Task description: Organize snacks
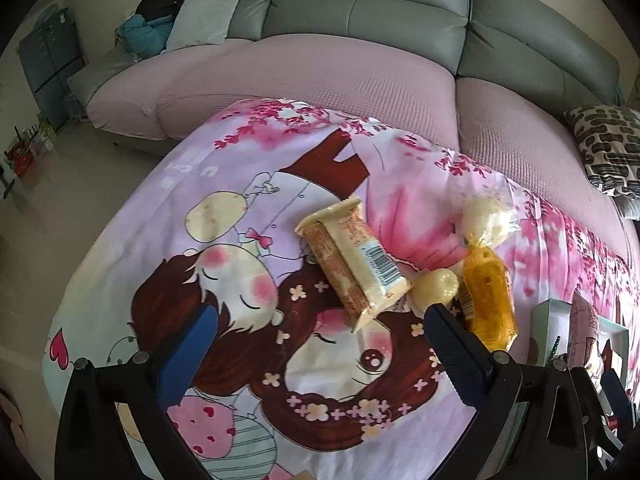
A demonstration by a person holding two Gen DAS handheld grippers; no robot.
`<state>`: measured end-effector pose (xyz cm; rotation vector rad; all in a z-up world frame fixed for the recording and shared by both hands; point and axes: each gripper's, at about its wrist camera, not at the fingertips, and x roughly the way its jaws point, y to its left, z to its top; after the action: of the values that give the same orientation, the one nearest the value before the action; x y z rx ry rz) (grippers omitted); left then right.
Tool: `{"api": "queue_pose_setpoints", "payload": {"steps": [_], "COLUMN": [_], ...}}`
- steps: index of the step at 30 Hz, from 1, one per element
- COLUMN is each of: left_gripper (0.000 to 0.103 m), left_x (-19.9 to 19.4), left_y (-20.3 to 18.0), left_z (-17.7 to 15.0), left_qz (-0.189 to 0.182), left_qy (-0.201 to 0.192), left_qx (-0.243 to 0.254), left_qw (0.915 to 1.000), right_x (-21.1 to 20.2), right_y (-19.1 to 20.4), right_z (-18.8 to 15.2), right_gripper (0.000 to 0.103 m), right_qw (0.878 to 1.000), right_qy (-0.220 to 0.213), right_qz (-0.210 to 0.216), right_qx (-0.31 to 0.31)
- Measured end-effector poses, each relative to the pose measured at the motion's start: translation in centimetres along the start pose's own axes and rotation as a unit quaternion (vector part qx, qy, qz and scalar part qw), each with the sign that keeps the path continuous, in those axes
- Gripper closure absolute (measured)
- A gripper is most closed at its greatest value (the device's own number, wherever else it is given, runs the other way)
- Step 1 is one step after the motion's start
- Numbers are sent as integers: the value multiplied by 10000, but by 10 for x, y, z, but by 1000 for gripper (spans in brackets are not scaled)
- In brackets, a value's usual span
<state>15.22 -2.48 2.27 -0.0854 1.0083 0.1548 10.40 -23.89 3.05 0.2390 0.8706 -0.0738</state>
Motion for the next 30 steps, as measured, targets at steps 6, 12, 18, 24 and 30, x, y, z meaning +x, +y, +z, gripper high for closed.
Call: {"api": "queue_pose_setpoints", "payload": {"steps": [6,12,18,24,30], "left_gripper": [0,0,0,0,0], "left_x": [-2,1,13,32,52], "left_y": [7,10,12,5,2], "left_z": [3,4,4,7,16], "left_qz": [-41,-156,-383,-613,-660], "left_qy": [19,70,183,349,455], "left_qx": [-19,4,-62,36,-34], "left_qw": [10000,9999,9991,9975,9968], "right_x": [6,10,19,31,34], "right_y": [5,11,11,13,24], "right_z": [-1,-2,-2,-2,2], "right_gripper": [0,0,0,0,0], "right_qw": [9999,9998,9999,9999,9996], "right_qy": [81,92,79,91,-62], "right_qz": [38,116,66,-22,4], "right_qx": [61,104,50,-52,-265]}}
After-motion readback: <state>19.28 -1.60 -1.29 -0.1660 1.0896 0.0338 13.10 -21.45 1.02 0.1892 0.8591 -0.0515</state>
